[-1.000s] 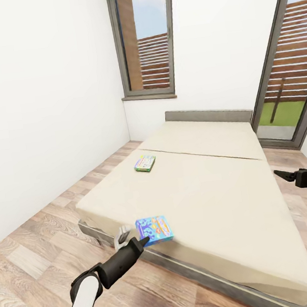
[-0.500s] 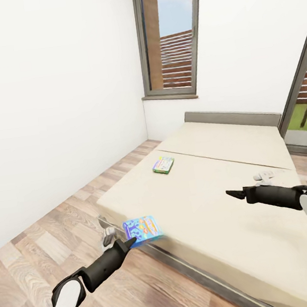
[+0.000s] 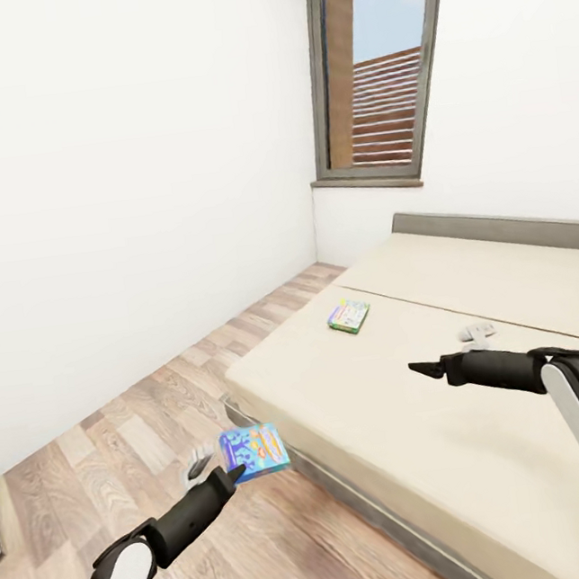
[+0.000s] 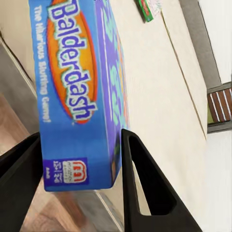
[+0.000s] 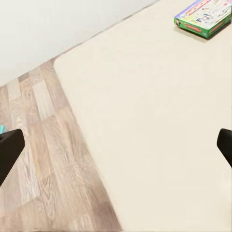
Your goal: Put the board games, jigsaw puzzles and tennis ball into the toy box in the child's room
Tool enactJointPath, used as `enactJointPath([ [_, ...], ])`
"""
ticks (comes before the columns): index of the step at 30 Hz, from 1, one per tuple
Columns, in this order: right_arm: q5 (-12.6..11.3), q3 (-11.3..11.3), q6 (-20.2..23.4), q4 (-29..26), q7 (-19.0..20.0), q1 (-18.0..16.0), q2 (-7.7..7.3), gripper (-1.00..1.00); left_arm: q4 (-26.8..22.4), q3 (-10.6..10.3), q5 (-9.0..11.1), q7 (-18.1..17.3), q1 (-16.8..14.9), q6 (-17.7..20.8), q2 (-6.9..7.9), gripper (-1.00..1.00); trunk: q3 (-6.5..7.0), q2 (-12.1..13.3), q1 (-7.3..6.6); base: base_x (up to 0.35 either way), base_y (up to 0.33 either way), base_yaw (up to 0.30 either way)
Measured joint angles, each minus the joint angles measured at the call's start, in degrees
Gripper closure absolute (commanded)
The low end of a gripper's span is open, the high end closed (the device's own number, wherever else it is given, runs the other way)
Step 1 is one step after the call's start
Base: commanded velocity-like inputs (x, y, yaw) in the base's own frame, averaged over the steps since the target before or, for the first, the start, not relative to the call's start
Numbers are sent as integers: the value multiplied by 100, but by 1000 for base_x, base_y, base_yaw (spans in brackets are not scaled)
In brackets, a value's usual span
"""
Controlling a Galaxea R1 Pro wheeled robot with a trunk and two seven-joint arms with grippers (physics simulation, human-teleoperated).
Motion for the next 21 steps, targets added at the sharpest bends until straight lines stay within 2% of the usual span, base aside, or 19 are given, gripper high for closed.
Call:
enactJointPath([
  [3, -9, 55, 0, 0, 86, -7, -1, -100, 65, 254, -7, -62, 38, -12, 22, 100, 54, 120, -66, 0, 0, 298],
  [4, -4, 71, 0, 0, 132, -12, -3, -100, 156, 427, -38, -90, 51, -17, 30, 100, 72, 160, -88, 0, 0, 298],
  [8, 14, 104, -1, 0, 182, -33, 9, -100, 355, 664, 22, -145, 69, -19, 8, 100, 144, 321, -176, 0, 0, 298],
  [13, 41, 121, -1, 0, 55, -68, 65, -100, 518, 814, 46, -183, 91, -15, 33, 100, 233, 521, -286, 0, 0, 298],
  [16, 31, 128, -1, 0, -36, -169, 107, -100, 551, 919, 203, -350, 187, -14, 40, 100, 287, 642, -352, 0, 0, 298],
  [21, 27, 206, 0, 0, -99, -240, 155, -100, 626, 977, 275, -576, 260, -29, 29, 100, 377, 842, -461, 0, 0, 297],
])
